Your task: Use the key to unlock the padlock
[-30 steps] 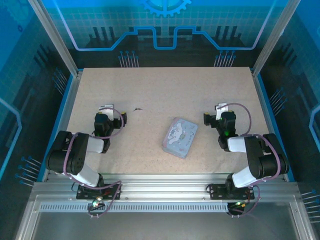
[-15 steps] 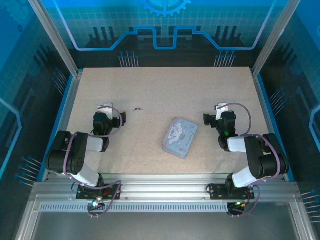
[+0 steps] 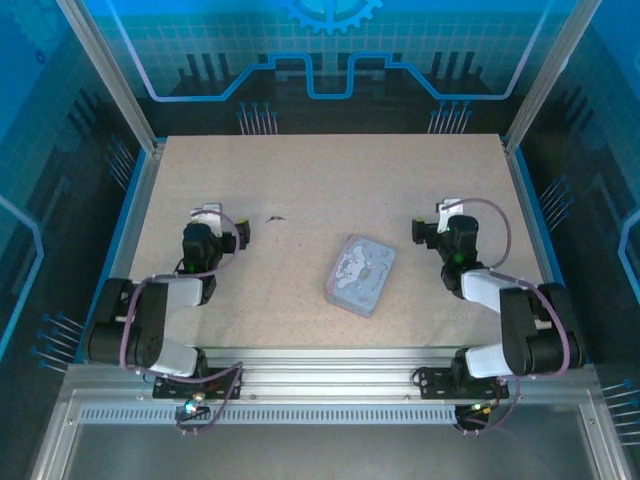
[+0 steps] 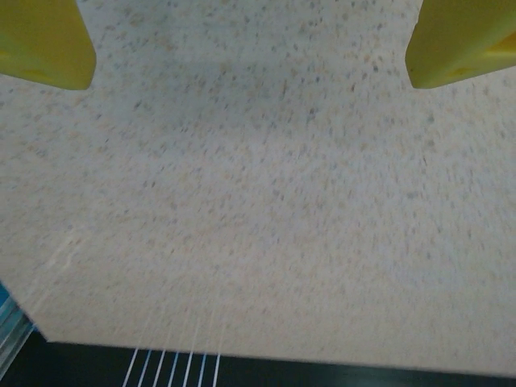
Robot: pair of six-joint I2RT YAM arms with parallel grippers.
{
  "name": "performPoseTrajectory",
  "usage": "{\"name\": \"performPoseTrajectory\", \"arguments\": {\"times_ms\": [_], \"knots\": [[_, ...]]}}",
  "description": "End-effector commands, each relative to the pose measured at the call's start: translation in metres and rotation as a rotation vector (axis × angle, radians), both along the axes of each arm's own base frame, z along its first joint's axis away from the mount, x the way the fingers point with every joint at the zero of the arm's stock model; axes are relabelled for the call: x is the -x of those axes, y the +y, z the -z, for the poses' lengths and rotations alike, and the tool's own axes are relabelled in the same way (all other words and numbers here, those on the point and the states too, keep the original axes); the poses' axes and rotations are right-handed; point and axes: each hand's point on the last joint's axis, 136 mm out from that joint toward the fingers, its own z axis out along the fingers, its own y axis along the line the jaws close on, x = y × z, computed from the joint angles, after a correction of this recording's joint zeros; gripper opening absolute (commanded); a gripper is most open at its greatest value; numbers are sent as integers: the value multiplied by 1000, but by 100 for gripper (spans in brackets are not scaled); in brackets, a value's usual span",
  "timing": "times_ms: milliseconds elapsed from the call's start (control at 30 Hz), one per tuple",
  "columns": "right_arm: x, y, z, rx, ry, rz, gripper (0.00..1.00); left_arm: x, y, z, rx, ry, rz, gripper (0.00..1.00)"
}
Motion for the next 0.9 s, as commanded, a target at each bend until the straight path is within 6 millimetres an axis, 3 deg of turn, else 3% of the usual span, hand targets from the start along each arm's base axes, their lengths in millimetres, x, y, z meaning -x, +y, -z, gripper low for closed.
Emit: {"name": "performPoseTrajectory", "arguments": {"times_ms": [0,167,267,333,400,633,867], "knots": [[6,-5,-19,-67,22,21,100,-3,14,-31,26,9,-85,99],[19,7,-48,-161,21,-24,100,2,11,-67,164,17,-117,99],[32,12,-73,-261,-7,-24,100,17,12,-75,344,51,-201,99],[50,6,-78,-417,54,82,100,24,12,-76,450,65,-231,99],[61,2,-79,-515,104,138,100,27,-4,-81,505,83,-146,99],[85,41,-76,-683,216,-40,100,55,-63,-68,670,288,59,99],[113,67,-37,-725,524,-56,94,86,-131,-58,740,454,262,99]]}}
